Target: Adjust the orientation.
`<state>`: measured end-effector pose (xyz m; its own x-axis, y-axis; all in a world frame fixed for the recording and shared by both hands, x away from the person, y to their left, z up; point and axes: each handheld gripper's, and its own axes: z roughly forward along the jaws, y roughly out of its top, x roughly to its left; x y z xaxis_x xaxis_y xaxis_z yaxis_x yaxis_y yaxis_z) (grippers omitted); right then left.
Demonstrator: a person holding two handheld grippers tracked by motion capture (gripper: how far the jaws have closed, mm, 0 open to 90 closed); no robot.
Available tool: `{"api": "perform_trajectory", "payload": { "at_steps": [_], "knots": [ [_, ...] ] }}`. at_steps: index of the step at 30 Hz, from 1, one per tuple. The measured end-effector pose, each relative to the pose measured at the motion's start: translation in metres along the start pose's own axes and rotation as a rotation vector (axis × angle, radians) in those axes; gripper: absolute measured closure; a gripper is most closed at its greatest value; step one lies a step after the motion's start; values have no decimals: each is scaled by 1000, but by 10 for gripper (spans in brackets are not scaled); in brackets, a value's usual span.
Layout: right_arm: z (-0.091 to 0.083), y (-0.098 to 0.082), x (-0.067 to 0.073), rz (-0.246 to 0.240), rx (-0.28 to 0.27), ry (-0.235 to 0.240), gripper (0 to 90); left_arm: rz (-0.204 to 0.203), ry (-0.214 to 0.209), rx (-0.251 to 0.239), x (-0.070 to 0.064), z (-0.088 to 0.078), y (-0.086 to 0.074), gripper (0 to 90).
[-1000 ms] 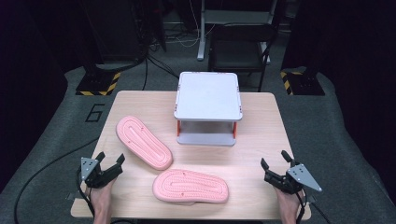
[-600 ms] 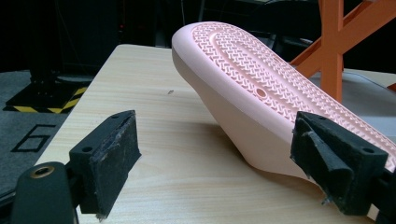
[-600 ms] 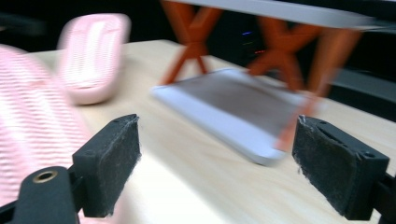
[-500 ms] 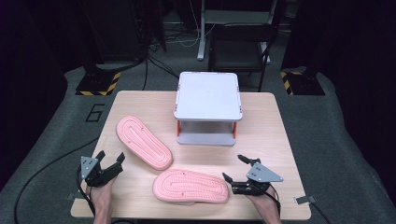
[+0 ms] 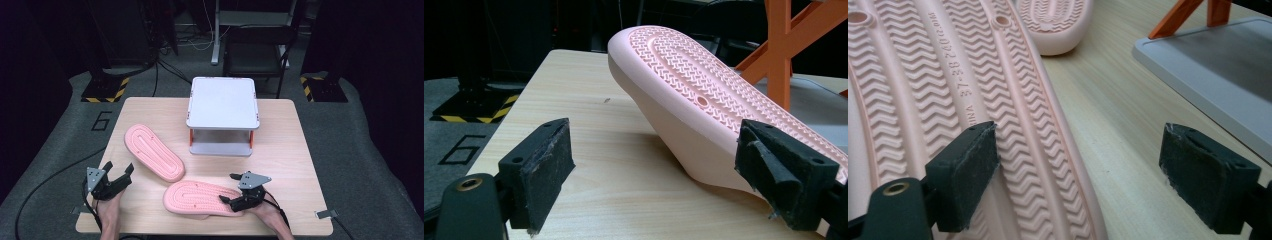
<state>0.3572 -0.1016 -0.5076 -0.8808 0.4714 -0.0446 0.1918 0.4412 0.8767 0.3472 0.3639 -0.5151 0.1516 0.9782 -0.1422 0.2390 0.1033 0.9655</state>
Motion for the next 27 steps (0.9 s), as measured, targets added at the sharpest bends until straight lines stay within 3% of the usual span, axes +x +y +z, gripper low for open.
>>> {"api": "perform_trajectory", "payload": {
  "at_steps": [4, 6, 12, 16, 17, 18, 23, 27],
  "knots": [
    [3, 2, -5, 8, -5, -42, 152, -2, 2, 4, 0, 0, 0, 151],
    [7, 4, -12, 29, -7, -90, 160, -2, 3, 1, 0, 0, 0, 152],
    [11, 4, -22, 62, -14, -80, 149, -7, 8, 4, 1, 0, 0, 152],
    [11, 4, -26, 79, -16, -106, 158, -7, 8, 6, 1, 0, 0, 152],
    [12, 3, -29, 55, -6, -151, 177, -6, 8, 6, 1, 0, 0, 152],
    [14, 3, -29, 62, 7, -166, 178, -7, 9, -2, 1, 0, -1, 152],
    [23, 2, -32, 59, 40, -162, 181, -13, 14, 5, 3, -1, 0, 153],
    [20, 3, -33, 64, 19, -171, 181, -16, 20, -7, 3, 0, -1, 153]
  ]
}}
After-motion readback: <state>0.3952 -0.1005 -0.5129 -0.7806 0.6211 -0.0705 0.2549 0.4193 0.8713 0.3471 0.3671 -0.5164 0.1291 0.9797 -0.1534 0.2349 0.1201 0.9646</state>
